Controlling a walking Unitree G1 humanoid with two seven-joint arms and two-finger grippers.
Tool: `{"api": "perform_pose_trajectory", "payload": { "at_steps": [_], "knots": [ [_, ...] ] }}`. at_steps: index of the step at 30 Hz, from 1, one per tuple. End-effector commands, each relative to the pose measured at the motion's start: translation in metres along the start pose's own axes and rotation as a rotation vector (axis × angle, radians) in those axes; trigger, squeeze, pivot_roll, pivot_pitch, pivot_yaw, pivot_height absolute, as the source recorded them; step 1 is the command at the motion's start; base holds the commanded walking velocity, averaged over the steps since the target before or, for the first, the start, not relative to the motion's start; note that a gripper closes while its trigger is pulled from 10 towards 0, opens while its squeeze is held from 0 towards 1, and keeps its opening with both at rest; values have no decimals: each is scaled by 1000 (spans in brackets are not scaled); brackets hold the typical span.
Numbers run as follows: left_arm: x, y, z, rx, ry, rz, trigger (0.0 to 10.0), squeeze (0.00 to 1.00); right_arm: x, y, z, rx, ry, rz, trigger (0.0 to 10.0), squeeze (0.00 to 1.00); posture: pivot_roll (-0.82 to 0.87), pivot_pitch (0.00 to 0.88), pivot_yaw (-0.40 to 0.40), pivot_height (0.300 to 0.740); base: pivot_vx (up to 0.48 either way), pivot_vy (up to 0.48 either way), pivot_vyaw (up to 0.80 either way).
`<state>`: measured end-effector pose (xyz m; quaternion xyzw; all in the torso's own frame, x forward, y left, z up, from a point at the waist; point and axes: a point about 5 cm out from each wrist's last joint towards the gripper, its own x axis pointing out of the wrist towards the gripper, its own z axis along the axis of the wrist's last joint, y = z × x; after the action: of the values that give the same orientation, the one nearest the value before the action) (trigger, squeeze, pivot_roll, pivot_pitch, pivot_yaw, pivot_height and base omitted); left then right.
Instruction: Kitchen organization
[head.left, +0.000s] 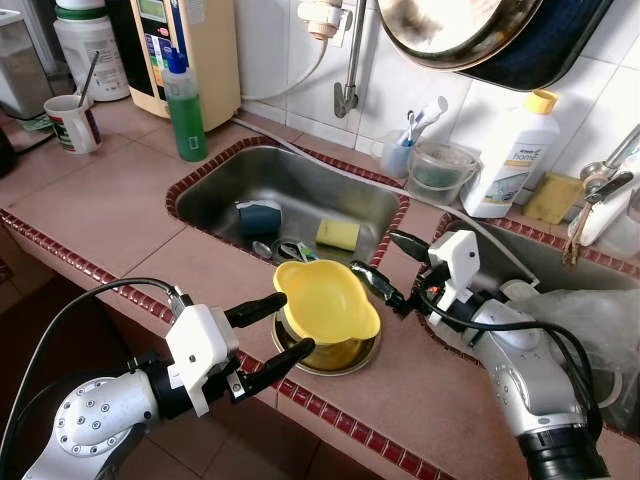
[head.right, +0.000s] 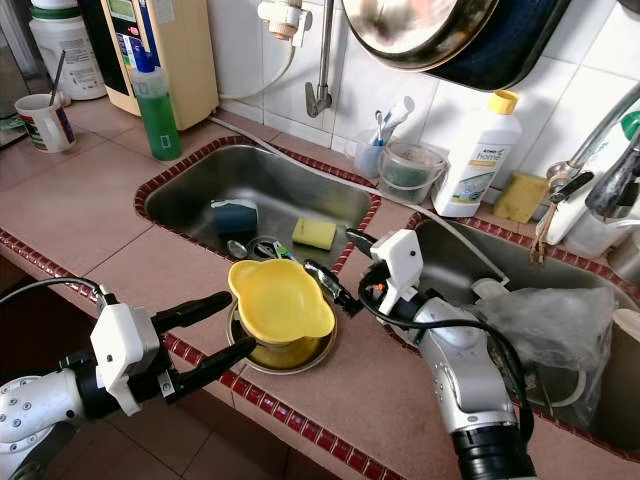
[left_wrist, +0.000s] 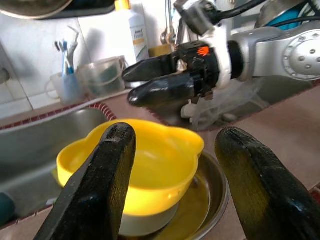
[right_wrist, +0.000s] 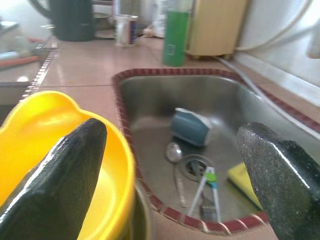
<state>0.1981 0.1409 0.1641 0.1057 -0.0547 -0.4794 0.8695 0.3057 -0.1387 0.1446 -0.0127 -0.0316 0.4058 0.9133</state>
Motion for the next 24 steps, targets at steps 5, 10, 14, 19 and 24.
{"api": "perform_pose_trajectory", "payload": {
  "at_steps": [5, 10, 14, 19, 24],
  "knots": [
    [6, -9, 13, 39, -52, -15, 10000, 0, 4, -6, 2, 30, 68, 96, 10000, 0, 177, 0, -142, 740, 0, 0, 0],
    [7, -11, 18, 46, -70, -7, 10000, 0, 3, -9, 1, 46, 111, 160, 10000, 0, 187, 0, -159, 740, 0, 0, 0],
    [9, -14, 20, 58, -77, -4, 10000, 0, 0, -10, -1, 64, 168, 229, 10000, 0, 194, 0, -175, 740, 0, 0, 0],
    [11, -14, 23, 62, -91, 17, 10000, 0, 0, -19, -2, 102, 250, 295, 10000, 0, 198, 7, -188, 740, 0, 0, 0],
    [13, -16, 26, 66, -99, 28, 10000, 0, 5, -34, -1, 111, 292, 296, 10000, 0, 202, 11, -193, 740, 0, 0, 0]
  ]
}}
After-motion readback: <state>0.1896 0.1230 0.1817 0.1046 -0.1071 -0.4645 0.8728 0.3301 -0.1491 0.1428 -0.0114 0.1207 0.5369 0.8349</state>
